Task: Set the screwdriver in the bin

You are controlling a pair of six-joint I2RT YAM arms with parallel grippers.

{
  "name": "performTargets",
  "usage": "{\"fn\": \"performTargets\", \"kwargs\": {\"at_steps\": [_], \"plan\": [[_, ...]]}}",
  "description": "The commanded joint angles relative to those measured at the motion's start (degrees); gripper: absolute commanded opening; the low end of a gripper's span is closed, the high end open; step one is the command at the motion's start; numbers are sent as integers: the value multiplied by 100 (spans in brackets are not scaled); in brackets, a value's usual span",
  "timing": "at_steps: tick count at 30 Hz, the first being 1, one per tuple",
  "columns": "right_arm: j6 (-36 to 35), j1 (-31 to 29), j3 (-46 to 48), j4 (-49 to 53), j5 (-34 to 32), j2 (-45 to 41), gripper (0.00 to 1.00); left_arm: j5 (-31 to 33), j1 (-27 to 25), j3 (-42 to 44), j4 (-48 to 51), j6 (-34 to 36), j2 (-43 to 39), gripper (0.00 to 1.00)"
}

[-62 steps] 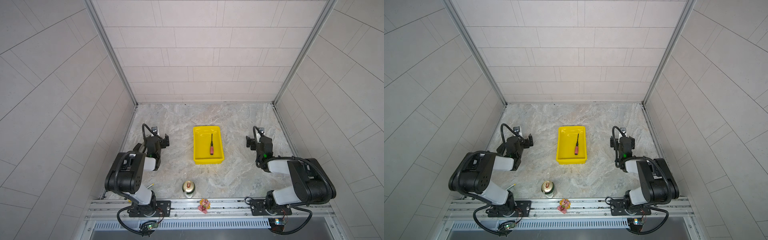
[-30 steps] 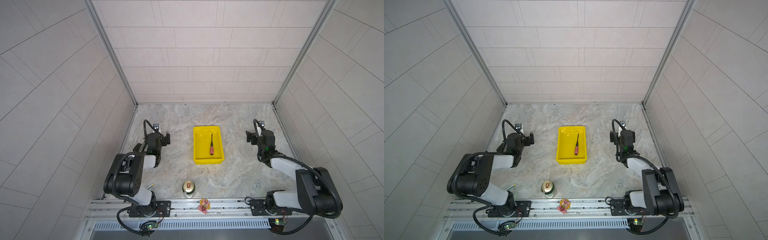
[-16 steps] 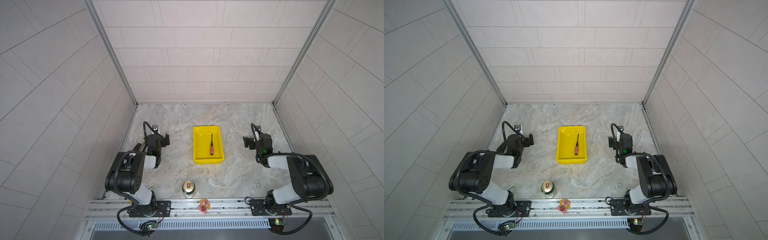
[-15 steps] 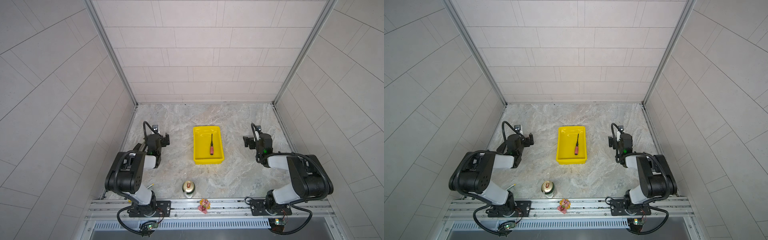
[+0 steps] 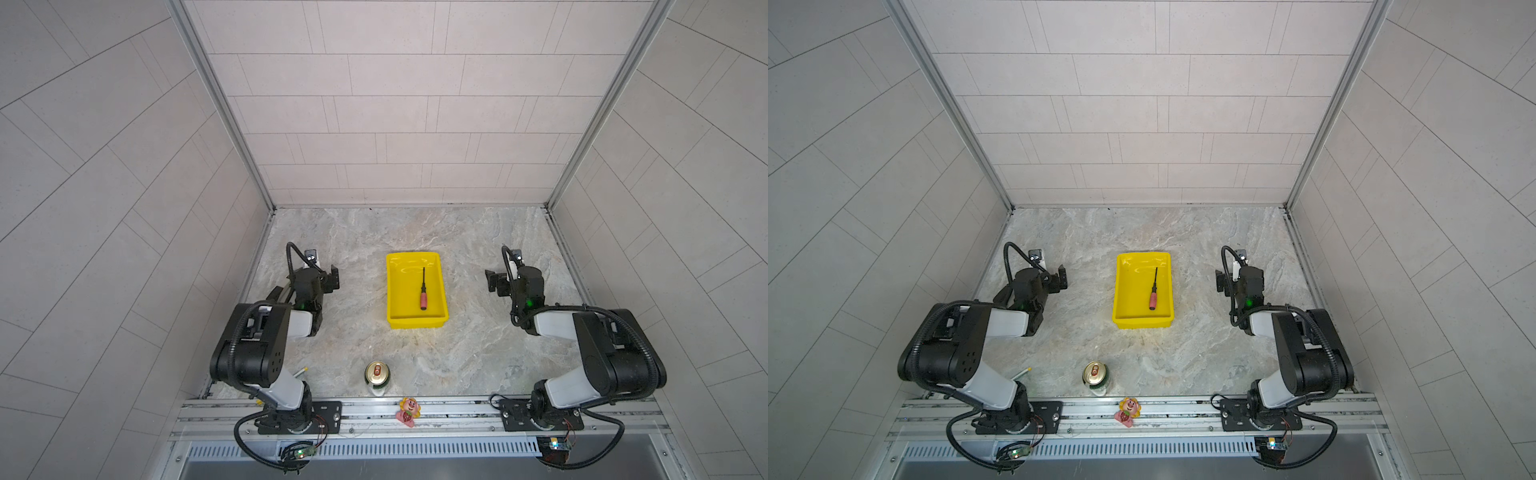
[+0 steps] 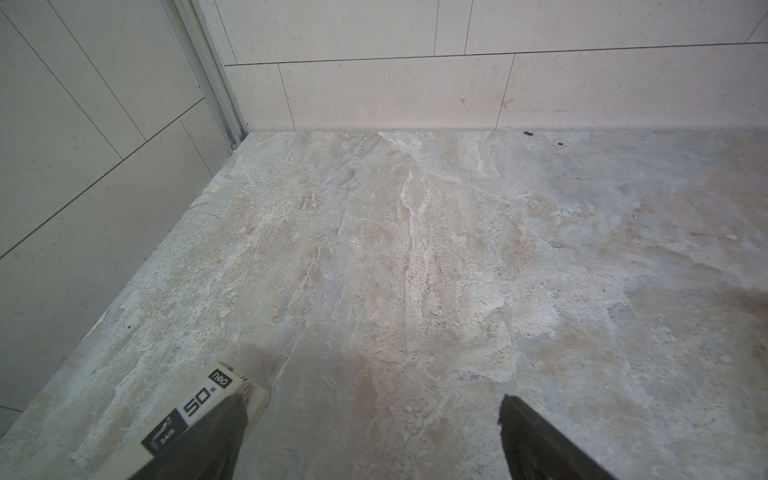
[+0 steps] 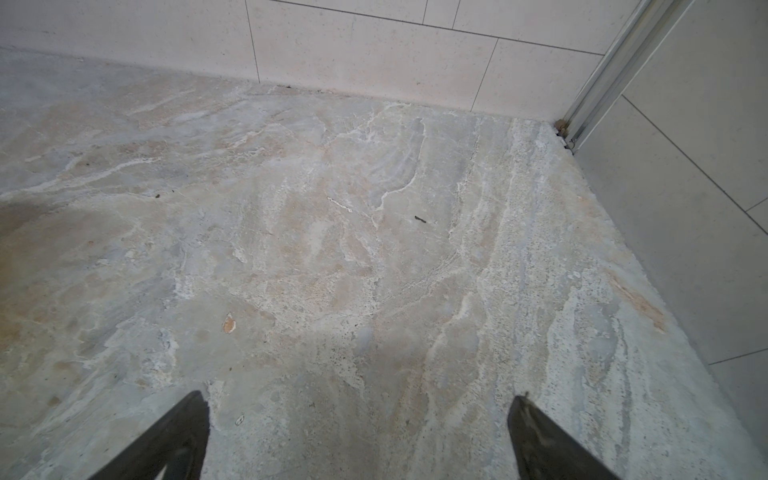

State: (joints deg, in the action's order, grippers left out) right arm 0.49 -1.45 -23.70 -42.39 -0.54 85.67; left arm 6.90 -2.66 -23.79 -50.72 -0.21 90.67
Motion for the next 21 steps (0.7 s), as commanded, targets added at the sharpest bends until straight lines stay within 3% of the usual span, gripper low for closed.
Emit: {"fn": "performTargets", "kwargs": {"at_steps": [1,4,9,21], "plan": [[153,92,377,-607,-128,-48,100,40,13,41,-131,-1,40,100],[319,154,462,-736,-280,-87,100,49,19,41,-131,-6,30,100],[32,17,0,-36,-85,38,100,40,11,41,-131,-6,33,100],[14,-8,4,-31,-88,38,100,42,19,41,-127,-6,35,100]]}}
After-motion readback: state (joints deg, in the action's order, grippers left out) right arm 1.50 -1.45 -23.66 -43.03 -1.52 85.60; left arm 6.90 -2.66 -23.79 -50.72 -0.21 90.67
